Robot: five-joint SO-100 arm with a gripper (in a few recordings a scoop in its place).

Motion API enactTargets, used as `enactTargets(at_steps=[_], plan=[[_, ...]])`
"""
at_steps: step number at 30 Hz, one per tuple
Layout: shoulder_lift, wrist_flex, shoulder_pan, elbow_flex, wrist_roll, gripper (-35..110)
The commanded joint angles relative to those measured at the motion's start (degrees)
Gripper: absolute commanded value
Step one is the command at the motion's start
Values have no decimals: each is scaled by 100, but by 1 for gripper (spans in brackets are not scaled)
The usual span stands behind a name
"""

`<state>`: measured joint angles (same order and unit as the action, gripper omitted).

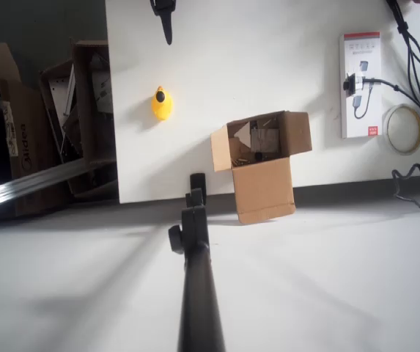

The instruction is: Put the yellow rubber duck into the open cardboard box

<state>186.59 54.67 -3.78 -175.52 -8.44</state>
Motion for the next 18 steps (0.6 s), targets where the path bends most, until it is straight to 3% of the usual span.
enactTargets(at_steps=[1, 7, 18], plan=[[35, -62, 185, 202, -105, -1], [-272, 158, 299, 1230, -299, -1], [-3278, 703, 457, 4140, -756, 1]])
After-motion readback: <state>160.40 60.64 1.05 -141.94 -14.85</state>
